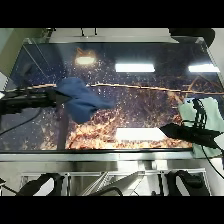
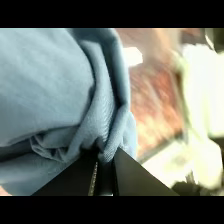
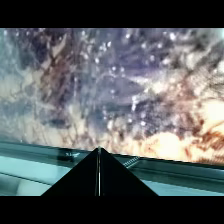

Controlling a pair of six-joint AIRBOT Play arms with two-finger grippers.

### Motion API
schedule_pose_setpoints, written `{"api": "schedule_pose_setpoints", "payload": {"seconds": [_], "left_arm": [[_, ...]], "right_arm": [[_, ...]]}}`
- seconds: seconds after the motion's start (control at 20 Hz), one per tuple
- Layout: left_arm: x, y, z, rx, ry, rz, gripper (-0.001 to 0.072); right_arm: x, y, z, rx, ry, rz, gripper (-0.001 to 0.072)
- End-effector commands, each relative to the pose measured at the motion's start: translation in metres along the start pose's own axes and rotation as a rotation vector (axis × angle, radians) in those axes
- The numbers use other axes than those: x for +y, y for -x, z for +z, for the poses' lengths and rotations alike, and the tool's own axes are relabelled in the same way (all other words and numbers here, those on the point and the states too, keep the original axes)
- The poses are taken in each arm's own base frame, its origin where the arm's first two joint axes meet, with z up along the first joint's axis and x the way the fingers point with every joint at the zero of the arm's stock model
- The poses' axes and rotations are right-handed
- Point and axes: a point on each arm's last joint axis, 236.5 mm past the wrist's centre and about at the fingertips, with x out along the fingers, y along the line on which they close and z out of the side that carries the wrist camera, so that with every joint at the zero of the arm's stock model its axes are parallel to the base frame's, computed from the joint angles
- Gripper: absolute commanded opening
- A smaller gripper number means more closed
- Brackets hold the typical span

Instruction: Fold the shirts.

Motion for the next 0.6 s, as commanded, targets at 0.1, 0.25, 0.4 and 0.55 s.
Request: {"api": "schedule_pose_setpoints", "payload": {"seconds": [0.1, 0.25, 0.4, 0.55], "left_arm": [[-0.023, -0.072, -0.040, 0.171, -0.053, -0.005, 0.0020], [-0.005, -0.074, -0.034, 0.168, 0.027, 0.004, 0.0700], [0.015, -0.049, -0.025, 0.147, 0.093, 0.032, 0.0693], [0.049, -0.018, -0.046, 0.206, 0.109, 0.148, 0.0692]], "right_arm": [[-0.004, -0.005, -0.001, 0.025, 0.002, -0.007, 0.0017], [-0.004, -0.006, -0.002, 0.029, 0.000, -0.006, 0.0018], [-0.005, -0.008, 0.001, 0.025, 0.037, -0.007, 0.0027], [-0.011, -0.021, 0.006, 0.047, 0.040, -0.008, 0.0334]]}}
